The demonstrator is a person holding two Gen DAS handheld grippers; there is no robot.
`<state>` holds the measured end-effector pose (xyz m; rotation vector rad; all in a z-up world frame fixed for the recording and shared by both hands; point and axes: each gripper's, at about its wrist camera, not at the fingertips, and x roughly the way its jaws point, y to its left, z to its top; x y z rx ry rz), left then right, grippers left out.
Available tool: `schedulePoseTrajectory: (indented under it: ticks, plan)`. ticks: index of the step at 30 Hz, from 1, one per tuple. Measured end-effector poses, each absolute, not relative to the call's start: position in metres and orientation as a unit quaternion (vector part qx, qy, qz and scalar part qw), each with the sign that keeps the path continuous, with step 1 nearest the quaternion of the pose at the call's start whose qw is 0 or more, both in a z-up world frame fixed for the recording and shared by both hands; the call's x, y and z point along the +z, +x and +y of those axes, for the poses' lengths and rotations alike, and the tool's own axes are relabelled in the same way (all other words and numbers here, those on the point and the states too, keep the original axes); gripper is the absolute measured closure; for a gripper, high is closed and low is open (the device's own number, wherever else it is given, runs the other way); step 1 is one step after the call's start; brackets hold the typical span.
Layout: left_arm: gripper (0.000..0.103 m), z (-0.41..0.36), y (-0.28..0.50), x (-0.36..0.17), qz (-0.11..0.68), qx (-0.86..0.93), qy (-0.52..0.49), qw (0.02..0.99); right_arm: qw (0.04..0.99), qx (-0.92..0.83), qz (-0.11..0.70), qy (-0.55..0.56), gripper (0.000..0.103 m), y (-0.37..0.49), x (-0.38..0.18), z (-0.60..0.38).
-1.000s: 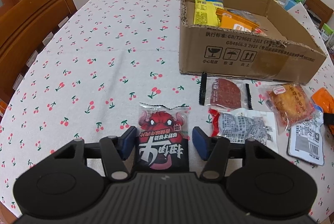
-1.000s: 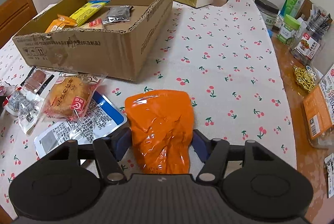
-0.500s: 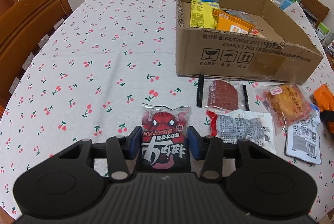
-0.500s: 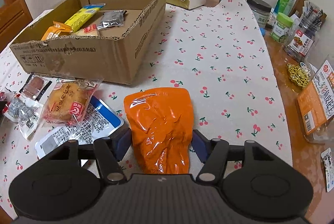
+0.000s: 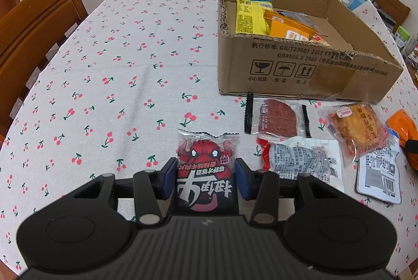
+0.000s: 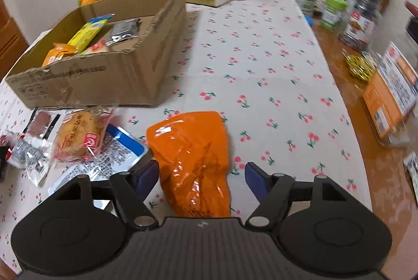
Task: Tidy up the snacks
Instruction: 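Close left tool on the red-black bag while right tool closes on the orange pouch, then carry the orange pouch into the box and open right tool while left tool lifts the red-black bag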
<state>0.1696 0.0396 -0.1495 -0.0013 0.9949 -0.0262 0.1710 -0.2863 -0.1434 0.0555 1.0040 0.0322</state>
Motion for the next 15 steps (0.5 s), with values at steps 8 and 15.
schedulePoseTrajectory:
  ticks: [8, 15]
  plan:
    - [0.058, 0.0397, 0.1700, -0.1487, 0.479, -0.018, 0.000, 0.877, 0.880, 0.014, 0.473, 0.031, 0.040, 0.1694, -0.1450, -0.2782]
    - [0.059, 0.0423, 0.1693, -0.1443, 0.478, -0.029, -0.001, 0.878, 0.880, 0.011, 0.474, 0.024, 0.052, 0.1702, -0.1415, -0.2815]
